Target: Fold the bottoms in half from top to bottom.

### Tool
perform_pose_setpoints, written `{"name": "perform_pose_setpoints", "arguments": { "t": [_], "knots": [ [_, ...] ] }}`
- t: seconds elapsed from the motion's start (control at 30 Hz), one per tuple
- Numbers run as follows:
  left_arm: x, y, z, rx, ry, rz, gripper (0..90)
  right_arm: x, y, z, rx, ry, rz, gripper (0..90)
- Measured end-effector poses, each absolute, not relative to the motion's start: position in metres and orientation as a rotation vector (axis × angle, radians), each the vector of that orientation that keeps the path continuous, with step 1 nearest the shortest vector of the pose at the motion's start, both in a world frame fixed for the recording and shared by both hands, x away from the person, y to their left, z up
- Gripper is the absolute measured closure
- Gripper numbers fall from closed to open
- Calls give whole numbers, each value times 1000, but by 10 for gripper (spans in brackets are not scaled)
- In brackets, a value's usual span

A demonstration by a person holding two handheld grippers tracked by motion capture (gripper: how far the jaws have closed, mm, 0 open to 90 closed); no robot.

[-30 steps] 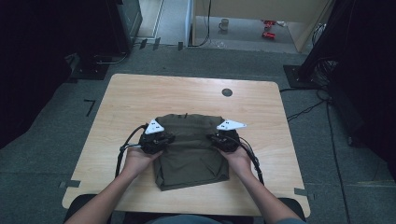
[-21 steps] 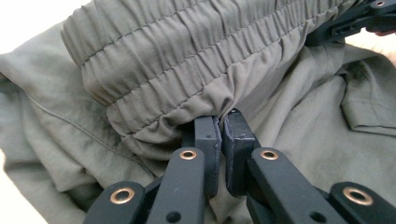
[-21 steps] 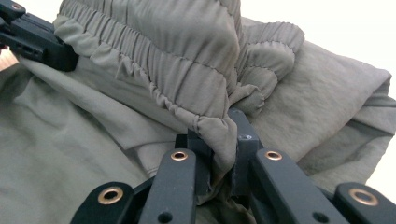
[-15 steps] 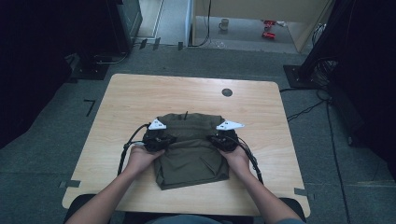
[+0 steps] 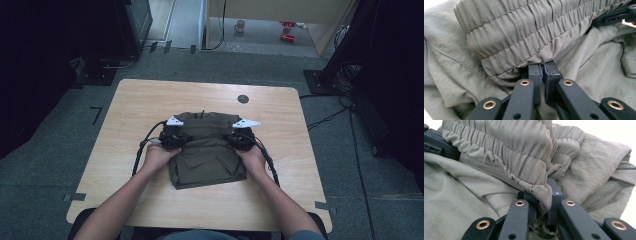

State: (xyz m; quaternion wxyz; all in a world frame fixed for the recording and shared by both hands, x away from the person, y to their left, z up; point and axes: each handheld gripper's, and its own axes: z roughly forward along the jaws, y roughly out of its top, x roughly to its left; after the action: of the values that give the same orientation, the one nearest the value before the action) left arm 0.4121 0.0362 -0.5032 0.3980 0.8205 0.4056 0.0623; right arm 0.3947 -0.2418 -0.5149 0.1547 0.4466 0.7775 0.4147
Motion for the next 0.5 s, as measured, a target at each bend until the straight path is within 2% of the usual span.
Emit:
{"name": "perform_pose_setpoints", "arguments": {
  "t": [0.33, 0.5],
  "knots": [
    [449, 26, -500, 2113, 1037, 210, 877, 430, -243, -515, 1310, 2208, 1172, 819],
    [471, 25, -502, 2079, 1061, 199, 877, 447, -243, -514, 1347, 2184, 1168, 818]
  ]
}}
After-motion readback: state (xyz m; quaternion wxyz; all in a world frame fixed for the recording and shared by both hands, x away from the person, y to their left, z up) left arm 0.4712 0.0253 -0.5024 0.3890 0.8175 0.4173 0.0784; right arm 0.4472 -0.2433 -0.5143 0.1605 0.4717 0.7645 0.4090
